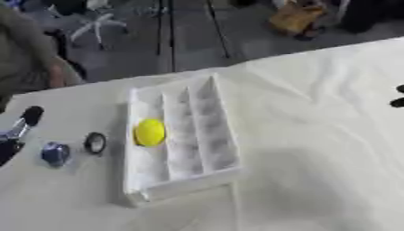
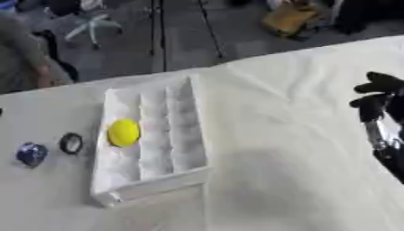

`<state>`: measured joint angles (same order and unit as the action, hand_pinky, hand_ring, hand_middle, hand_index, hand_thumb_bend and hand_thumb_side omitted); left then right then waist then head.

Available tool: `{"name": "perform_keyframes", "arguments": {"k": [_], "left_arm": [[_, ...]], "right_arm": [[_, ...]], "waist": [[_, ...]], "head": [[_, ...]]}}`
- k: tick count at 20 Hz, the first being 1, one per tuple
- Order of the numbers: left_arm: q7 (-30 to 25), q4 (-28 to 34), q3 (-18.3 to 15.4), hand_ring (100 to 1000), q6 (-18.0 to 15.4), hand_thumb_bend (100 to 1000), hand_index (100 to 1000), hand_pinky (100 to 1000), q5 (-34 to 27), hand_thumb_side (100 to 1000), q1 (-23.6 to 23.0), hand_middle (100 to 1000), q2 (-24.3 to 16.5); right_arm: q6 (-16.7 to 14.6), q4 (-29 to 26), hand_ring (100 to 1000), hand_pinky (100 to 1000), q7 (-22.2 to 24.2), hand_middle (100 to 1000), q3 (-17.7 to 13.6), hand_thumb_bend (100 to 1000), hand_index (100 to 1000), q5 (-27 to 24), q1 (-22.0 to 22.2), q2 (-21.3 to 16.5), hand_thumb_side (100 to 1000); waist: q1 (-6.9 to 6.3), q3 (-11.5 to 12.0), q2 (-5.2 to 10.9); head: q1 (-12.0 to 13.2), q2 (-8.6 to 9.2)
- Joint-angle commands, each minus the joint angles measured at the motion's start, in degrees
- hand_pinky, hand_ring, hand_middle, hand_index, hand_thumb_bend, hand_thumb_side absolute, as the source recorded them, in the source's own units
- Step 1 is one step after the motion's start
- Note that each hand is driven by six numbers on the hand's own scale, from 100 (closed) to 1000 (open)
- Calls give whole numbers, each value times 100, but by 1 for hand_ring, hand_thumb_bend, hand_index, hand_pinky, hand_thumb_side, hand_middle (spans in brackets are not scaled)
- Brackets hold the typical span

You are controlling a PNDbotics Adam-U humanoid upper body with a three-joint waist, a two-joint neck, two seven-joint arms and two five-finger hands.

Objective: Pick up objects on the table and place them in the box.

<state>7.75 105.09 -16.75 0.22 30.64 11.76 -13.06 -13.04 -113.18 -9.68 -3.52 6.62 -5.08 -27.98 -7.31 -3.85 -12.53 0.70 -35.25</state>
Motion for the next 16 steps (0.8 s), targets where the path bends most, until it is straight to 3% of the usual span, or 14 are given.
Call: {"name": "perform_keyframes", "arguments": {"k": [1,8,12,16], "left_arm": [[2,100,-19,635,18,817,841,663,27,636,49,714,-169],[-6,112,-25,635,19,816,841,663,39,635,53,714,-162],[-33,104,-20,636,31,815,841,664,57,636,46,715,-162],[-82,91,-15,636,55,815,841,665,105,634,42,714,-176]], "right_arm": [[-20,-141,627,732,-1,684,-43,293,872,-25,-55,-106,695],[-25,-141,627,732,1,683,-41,293,872,-27,-56,-104,694],[-24,-141,628,732,-2,683,-46,293,873,-26,-50,-108,695],[-21,-141,628,732,5,684,-40,293,873,-24,-52,-108,695]], "waist": [[138,2,143],[154,9,142],[150,6,151],[145,5,150]], "head": [[2,47],[30,-14],[378,-94],[376,-115]]}}
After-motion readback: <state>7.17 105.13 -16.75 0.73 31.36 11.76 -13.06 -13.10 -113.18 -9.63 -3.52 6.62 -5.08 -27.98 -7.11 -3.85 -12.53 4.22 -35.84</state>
